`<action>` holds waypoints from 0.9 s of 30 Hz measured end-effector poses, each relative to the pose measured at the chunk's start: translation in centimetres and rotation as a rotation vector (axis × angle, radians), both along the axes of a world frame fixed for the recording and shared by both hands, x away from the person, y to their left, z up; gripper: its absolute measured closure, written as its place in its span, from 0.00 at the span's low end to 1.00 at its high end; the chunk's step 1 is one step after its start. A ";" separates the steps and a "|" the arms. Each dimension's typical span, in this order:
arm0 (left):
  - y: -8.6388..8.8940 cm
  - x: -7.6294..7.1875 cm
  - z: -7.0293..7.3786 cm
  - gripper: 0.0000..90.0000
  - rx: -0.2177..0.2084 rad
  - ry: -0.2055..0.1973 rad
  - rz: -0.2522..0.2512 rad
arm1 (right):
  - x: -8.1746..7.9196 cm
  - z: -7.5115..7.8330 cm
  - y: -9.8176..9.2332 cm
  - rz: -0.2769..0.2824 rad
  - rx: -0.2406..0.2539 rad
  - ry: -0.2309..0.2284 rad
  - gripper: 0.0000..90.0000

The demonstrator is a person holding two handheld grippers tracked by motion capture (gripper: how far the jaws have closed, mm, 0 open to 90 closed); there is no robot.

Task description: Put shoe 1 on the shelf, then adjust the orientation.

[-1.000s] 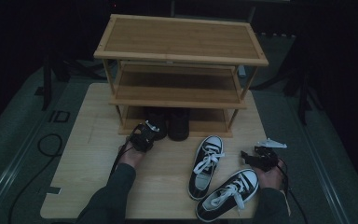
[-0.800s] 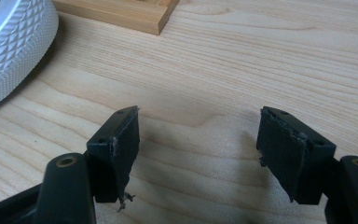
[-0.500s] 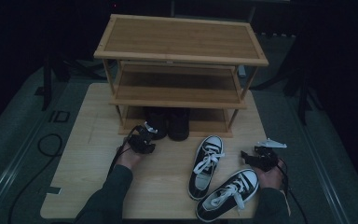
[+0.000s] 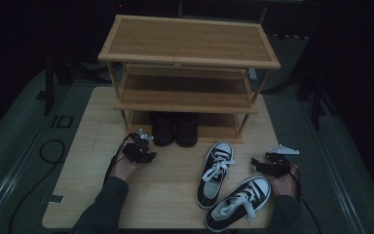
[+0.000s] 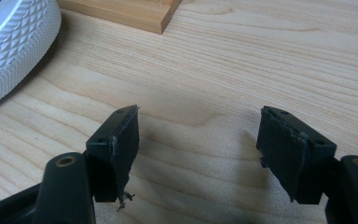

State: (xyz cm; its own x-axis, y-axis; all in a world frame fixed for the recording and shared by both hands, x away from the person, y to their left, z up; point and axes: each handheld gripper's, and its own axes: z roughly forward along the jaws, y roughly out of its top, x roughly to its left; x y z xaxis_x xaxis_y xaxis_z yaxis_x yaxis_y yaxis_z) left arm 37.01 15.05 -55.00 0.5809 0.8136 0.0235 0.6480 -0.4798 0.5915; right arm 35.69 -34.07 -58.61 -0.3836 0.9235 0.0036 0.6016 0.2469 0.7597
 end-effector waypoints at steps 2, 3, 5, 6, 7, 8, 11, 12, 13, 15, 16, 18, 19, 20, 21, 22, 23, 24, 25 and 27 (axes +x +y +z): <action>0.2 -0.1 0.0 0.67 0.005 0.000 -0.003 | 0.0 0.0 0.0 0.006 0.000 -0.001 0.32; 0.3 -0.1 -0.1 0.66 0.007 0.000 -0.003 | 0.1 0.0 -0.1 0.010 -0.001 0.000 0.32; 0.4 -0.2 -0.1 0.66 0.007 0.001 -0.001 | 0.1 0.0 -0.1 0.013 -0.001 0.000 0.32; 0.5 -0.2 0.0 0.66 0.007 0.001 -0.001 | 0.1 0.0 -0.1 0.013 -0.001 0.000 0.32; 0.6 -0.3 0.0 0.66 0.007 0.000 -0.003 | 0.1 0.0 -0.1 0.014 -0.002 0.000 0.32; 0.7 -0.4 0.0 0.66 0.005 -0.002 -0.002 | 0.1 0.0 -0.1 0.015 -0.001 0.001 0.32; 1.0 -0.7 0.1 0.65 0.001 -0.010 0.002 | 0.2 0.0 -0.2 0.018 -0.002 0.001 0.31; 1.2 -0.8 0.1 0.65 0.002 -0.013 0.003 | 0.2 0.0 -0.1 0.017 -0.002 0.002 0.31; 1.4 -0.9 0.2 0.65 0.005 -0.013 0.003 | 0.2 0.1 -0.1 0.014 -0.003 0.006 0.32; 1.7 -1.1 0.2 0.65 0.009 -0.015 0.004 | 0.2 0.3 0.1 0.004 -0.011 0.026 0.34; 1.9 -1.2 0.1 0.65 0.006 -0.017 0.008 | 0.2 0.4 0.1 0.002 -0.013 0.034 0.35; 2.3 -1.5 0.0 0.65 0.014 -0.015 0.010 | 0.2 0.6 0.2 0.002 -0.023 0.055 0.40; 2.5 -1.7 -0.1 0.64 0.014 -0.014 0.014 | 0.2 0.8 0.3 0.006 -0.030 0.061 0.44; 2.6 -1.8 -0.2 0.64 0.016 -0.016 0.018 | 0.2 0.9 0.3 0.011 -0.033 0.067 0.47; 2.8 -1.8 -0.3 0.65 0.026 -0.015 0.018 | 0.1 1.0 0.4 0.013 -0.037 0.071 0.49; 2.9 -1.9 -0.4 0.64 0.030 -0.014 0.021 | 0.1 1.0 0.4 0.015 -0.043 0.074 0.51; 3.1 -1.9 -0.5 0.64 0.029 -0.014 0.025 | 0.0 1.1 0.5 0.019 -0.055 0.074 0.51; 3.2 -1.9 -0.5 0.64 0.025 -0.015 0.029 | -0.1 1.2 0.7 0.026 -0.066 0.078 0.52; 3.3 -1.9 -0.6 0.64 0.025 -0.014 0.033 | -0.2 1.3 0.8 0.028 -0.078 0.078 0.53; 3.6 -2.0 -0.6 0.64 0.021 -0.012 0.037 | -0.4 1.7 1.1 0.028 -0.100 0.073 0.56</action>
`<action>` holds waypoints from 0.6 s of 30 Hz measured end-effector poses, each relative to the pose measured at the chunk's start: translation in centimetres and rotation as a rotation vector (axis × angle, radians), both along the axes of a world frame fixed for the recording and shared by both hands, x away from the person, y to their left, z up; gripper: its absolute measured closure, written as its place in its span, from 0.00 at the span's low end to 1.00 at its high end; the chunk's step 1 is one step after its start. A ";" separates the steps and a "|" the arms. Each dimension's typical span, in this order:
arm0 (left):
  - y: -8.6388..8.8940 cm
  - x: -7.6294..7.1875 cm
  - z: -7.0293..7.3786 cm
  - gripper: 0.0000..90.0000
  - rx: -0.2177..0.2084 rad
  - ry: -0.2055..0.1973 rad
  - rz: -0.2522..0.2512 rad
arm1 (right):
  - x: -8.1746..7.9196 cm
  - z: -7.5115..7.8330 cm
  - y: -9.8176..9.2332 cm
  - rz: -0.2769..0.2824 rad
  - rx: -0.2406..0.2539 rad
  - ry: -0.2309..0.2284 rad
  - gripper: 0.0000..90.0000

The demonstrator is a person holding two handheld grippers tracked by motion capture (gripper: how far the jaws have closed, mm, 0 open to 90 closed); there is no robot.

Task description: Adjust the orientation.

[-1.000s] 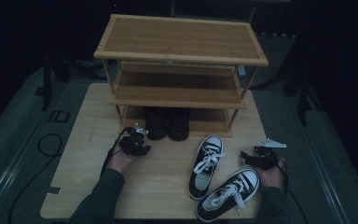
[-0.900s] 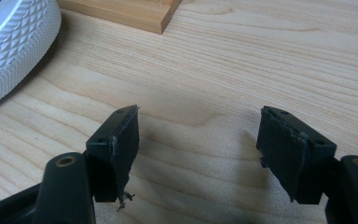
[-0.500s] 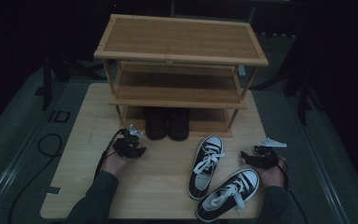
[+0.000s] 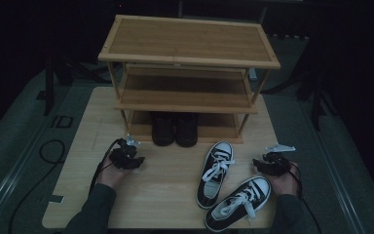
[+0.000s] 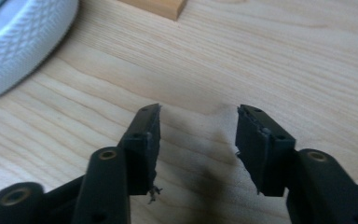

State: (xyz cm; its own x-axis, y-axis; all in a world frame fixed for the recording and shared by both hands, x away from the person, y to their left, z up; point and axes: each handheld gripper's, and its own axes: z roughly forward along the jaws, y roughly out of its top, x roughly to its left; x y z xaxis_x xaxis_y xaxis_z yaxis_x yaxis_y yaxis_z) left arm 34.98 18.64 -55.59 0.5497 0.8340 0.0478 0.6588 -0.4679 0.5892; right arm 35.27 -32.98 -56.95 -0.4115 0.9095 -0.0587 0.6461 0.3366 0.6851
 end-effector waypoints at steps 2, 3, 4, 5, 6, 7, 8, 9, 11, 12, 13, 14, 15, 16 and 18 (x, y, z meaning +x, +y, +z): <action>0.2 -0.2 0.0 0.64 0.005 -0.003 0.002 | -0.2 0.6 0.3 0.016 -0.003 -0.010 0.60; 0.2 -0.4 0.0 0.64 0.005 -0.004 0.003 | -0.4 0.9 0.5 0.025 -0.007 -0.015 0.62; 0.3 -0.5 0.0 0.64 0.008 -0.003 0.002 | -0.5 1.3 0.7 0.037 -0.011 -0.019 0.65; 0.4 -0.6 -0.1 0.63 0.009 -0.005 0.006 | -0.6 1.6 0.9 0.047 -0.016 -0.022 0.67; 0.5 -0.8 0.0 0.63 0.011 -0.007 0.007 | -0.8 1.9 1.1 0.055 -0.021 -0.024 0.69; 0.5 -0.9 0.0 0.63 0.009 -0.006 0.007 | -0.9 2.3 1.4 0.062 -0.025 -0.025 0.71; 0.6 -1.0 0.0 0.63 0.009 -0.007 0.008 | -1.1 2.6 1.5 0.075 -0.029 -0.029 0.71; 0.7 -1.1 0.0 0.63 0.010 -0.009 0.009 | -1.3 2.8 1.7 0.084 -0.033 -0.031 0.72; 0.9 -1.2 0.0 0.63 0.006 -0.010 0.011 | -1.7 3.3 2.0 0.094 -0.039 -0.028 0.73; 0.9 -1.3 0.0 0.63 0.007 -0.008 0.011 | -1.9 3.5 2.1 0.103 -0.038 -0.028 0.74; 1.0 -1.3 -0.1 0.63 0.005 -0.009 0.015 | -2.1 3.7 2.2 0.107 -0.037 -0.024 0.74; 1.1 -1.4 -0.1 0.63 0.007 -0.007 0.014 | -2.3 3.9 2.3 0.109 -0.040 -0.023 0.73; 1.2 -1.4 -0.1 0.63 0.007 -0.004 0.015 | -2.4 4.0 2.4 0.112 -0.038 -0.020 0.73; 1.2 -1.5 -0.2 0.63 0.008 -0.004 0.016 | -2.6 4.2 2.4 0.116 -0.034 -0.018 0.73; 1.3 -1.5 -0.2 0.62 0.009 -0.001 0.018 | -3.0 4.4 2.6 0.125 -0.032 -0.012 0.73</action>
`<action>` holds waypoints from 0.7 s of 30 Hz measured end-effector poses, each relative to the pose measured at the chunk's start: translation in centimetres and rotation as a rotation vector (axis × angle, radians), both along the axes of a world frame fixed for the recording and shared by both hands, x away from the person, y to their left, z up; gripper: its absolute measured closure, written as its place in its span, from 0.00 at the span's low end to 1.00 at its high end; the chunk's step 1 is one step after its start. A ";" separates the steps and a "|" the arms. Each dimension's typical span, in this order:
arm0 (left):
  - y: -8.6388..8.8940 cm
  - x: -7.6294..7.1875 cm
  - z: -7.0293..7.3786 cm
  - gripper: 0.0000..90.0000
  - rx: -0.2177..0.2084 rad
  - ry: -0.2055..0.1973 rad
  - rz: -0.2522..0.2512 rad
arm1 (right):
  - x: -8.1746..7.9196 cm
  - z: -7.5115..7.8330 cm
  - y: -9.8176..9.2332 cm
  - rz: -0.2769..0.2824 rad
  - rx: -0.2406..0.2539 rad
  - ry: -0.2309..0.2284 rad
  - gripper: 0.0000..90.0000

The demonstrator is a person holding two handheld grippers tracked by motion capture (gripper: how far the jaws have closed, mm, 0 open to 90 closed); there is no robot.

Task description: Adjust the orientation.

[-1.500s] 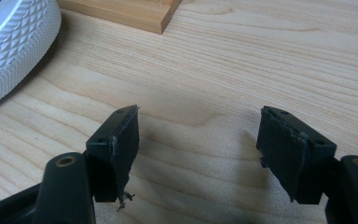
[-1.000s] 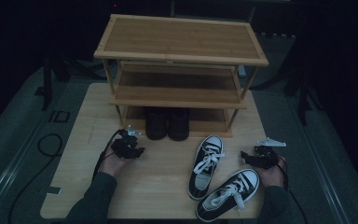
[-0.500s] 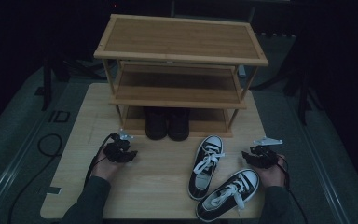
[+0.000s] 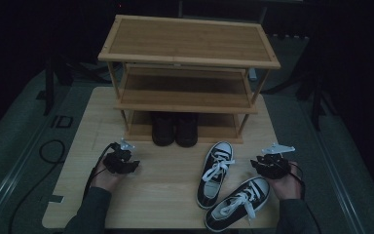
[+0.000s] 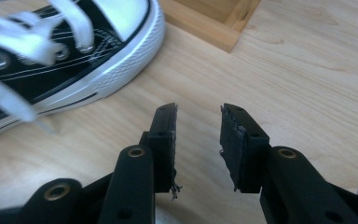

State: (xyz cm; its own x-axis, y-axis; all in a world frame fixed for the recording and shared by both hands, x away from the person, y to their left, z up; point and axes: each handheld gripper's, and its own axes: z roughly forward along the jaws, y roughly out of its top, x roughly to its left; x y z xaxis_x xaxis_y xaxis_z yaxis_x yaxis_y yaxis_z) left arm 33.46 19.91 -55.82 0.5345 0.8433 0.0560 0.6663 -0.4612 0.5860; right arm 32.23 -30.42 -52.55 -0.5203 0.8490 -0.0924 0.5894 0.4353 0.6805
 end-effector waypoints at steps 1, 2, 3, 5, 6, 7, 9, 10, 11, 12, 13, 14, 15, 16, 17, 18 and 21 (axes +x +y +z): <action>0.0 0.0 0.0 0.62 0.002 0.002 0.000 | -0.2 0.1 0.1 0.004 -0.001 0.002 0.73; 0.0 0.0 -0.1 0.62 0.003 0.002 0.000 | -0.5 0.2 0.1 0.007 0.001 0.005 0.72; 0.0 -0.1 -0.1 0.62 0.002 0.002 0.000 | -0.7 0.2 0.2 0.011 0.001 0.007 0.72; 0.0 -0.2 -0.1 0.62 0.004 0.003 -0.003 | -1.3 0.4 0.4 0.016 0.000 0.011 0.71; 0.0 -0.2 -0.1 0.61 0.007 0.004 -0.002 | -1.6 0.5 0.4 0.020 0.002 0.012 0.70; 0.1 -0.2 -0.1 0.61 0.007 0.004 -0.001 | -1.9 0.7 0.5 0.024 0.009 0.012 0.70; 0.1 -0.3 -0.1 0.61 0.003 0.005 -0.001 | -2.6 1.0 0.5 0.033 0.019 0.010 0.70; 0.1 -0.3 -0.1 0.61 0.002 0.006 -0.001 | -2.9 1.1 0.6 0.037 0.023 0.009 0.70; 0.1 -0.3 -0.1 0.61 0.002 0.006 -0.001 | -3.2 1.3 0.6 0.043 0.026 0.009 0.70; 0.1 -0.3 -0.2 0.61 0.002 0.006 -0.001 | -3.4 1.4 0.6 0.047 0.029 0.008 0.69; 0.2 -0.2 -0.2 0.61 0.000 0.006 0.000 | -3.7 1.6 0.7 0.058 0.036 0.011 0.69; 0.2 -0.2 -0.2 0.61 0.000 0.006 0.000 | -3.9 1.7 0.8 0.065 0.041 0.012 0.69; 0.2 -0.3 -0.2 0.61 0.000 0.007 0.000 | -4.1 1.8 0.9 0.073 0.051 0.016 0.69; 0.2 -0.3 -0.2 0.61 0.000 0.008 0.001 | -4.3 2.0 1.0 0.083 0.061 0.020 0.69; 0.2 -0.3 -0.2 0.61 -0.001 0.008 0.001 | -4.5 2.1 1.2 0.093 0.070 0.022 0.68; 0.2 -0.2 -0.2 0.60 -0.002 0.008 0.001 | -4.6 2.1 1.3 0.102 0.074 0.026 0.68; 0.3 -0.2 -0.2 0.60 -0.008 0.011 0.002 | -4.9 2.1 1.8 0.129 0.056 0.047 0.68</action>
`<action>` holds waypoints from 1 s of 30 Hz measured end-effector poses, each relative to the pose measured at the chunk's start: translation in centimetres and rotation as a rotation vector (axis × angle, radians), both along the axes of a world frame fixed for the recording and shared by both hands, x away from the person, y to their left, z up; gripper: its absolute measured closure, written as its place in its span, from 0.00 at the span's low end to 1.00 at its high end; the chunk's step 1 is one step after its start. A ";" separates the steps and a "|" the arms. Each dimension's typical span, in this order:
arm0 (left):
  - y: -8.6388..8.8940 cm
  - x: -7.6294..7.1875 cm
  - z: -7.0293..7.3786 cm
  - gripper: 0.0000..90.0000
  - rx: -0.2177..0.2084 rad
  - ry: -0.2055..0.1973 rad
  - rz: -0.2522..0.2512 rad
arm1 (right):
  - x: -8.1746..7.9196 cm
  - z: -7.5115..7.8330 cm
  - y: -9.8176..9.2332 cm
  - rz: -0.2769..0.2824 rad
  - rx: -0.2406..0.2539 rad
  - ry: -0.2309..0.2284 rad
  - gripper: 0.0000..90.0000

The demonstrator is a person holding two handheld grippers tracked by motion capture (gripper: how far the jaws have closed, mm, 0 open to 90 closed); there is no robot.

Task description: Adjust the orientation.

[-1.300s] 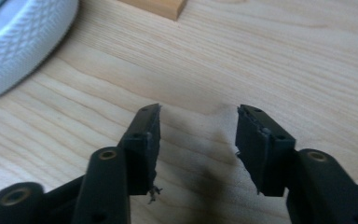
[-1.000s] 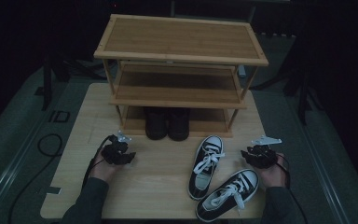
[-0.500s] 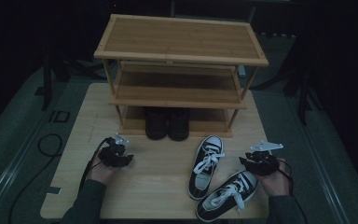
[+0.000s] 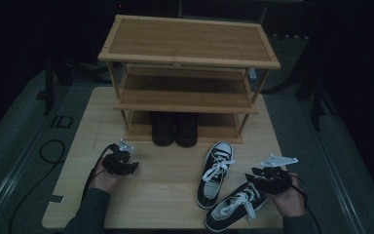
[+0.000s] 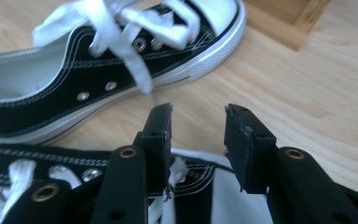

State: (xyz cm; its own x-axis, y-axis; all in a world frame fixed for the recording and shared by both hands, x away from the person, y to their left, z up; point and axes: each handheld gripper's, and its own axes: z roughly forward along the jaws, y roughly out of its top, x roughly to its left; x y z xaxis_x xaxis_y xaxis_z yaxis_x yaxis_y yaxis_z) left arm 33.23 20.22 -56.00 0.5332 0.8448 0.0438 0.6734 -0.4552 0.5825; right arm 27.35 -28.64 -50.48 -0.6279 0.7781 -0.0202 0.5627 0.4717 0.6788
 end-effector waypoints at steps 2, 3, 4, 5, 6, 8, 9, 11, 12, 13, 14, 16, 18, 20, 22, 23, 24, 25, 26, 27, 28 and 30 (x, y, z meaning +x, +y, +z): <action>0.0 0.0 0.0 0.60 0.001 0.000 0.000 | -0.1 -0.3 0.2 0.010 -0.019 0.019 0.71; 0.0 0.0 0.0 0.60 -0.001 0.001 0.000 | -0.1 -0.4 0.3 0.010 -0.033 0.034 0.72; 0.0 0.0 0.0 0.60 -0.002 0.001 0.000 | -0.1 -0.7 0.4 0.015 -0.048 0.046 0.74; 0.0 0.0 0.0 0.60 -0.004 0.001 0.001 | -0.2 -0.9 0.4 0.021 -0.060 0.063 0.77; 0.0 0.0 0.0 0.60 -0.004 0.001 0.002 | -0.2 -1.1 0.5 0.023 -0.068 0.073 0.83; 0.1 0.0 0.0 0.60 -0.005 0.002 0.002 | -0.1 -1.3 0.5 0.027 -0.077 0.090 0.95; 0.1 0.0 0.0 0.60 -0.005 0.002 0.002 | -0.1 -1.3 0.5 0.029 -0.072 0.096 0.97; 0.1 0.0 0.0 0.60 -0.005 0.001 0.002 | 0.0 -1.2 0.7 0.031 -0.089 0.088 0.98; 0.1 0.0 0.0 0.60 -0.006 0.001 0.002 | 0.0 -1.1 0.8 0.027 -0.099 0.082 0.98; 0.1 0.0 0.0 0.60 -0.007 0.001 0.002 | 0.1 -1.1 1.0 0.027 -0.108 0.078 0.98; 0.1 0.0 0.0 0.60 -0.008 0.001 0.002 | 0.2 -1.1 1.1 0.025 -0.114 0.072 0.98; 0.1 0.0 0.0 0.60 -0.009 0.001 0.002 | 0.5 -1.0 1.2 0.019 -0.118 0.061 0.98; 0.1 0.0 0.0 0.60 -0.009 0.001 0.001 | 0.8 -0.9 1.5 0.014 -0.121 0.054 0.98; 0.1 0.0 -0.1 0.60 -0.011 0.001 0.000 | 1.3 -0.9 1.9 0.003 -0.134 0.045 0.98; 0.1 0.0 -0.1 0.60 -0.013 0.002 0.000 | 1.8 -0.8 2.2 -0.004 -0.145 0.036 0.98; 0.1 0.0 -0.1 0.60 -0.015 0.002 0.000 | 2.1 -0.7 2.4 -0.010 -0.150 0.036 0.99; 0.1 0.0 -0.1 0.60 -0.016 0.004 -0.001 | 2.4 -0.7 2.5 -0.012 -0.155 0.030 0.99; 0.1 0.0 -0.1 0.60 -0.018 0.004 0.000 | 2.7 -0.7 2.6 -0.016 -0.163 0.026 0.99; 0.2 0.0 -0.1 0.60 -0.020 0.005 0.000 | 3.1 -0.7 2.7 -0.021 -0.170 0.023 0.99; 0.2 0.0 -0.1 0.60 -0.020 0.005 0.000 | 3.4 -0.6 2.8 -0.025 -0.174 0.017 0.99; 0.2 0.0 -0.1 0.60 -0.020 0.005 0.000 | 3.8 -0.6 2.8 -0.026 -0.179 0.011 0.99; 0.1 0.0 -0.1 0.60 -0.022 0.004 0.000 | 4.7 -0.5 2.9 -0.034 -0.174 0.010 0.99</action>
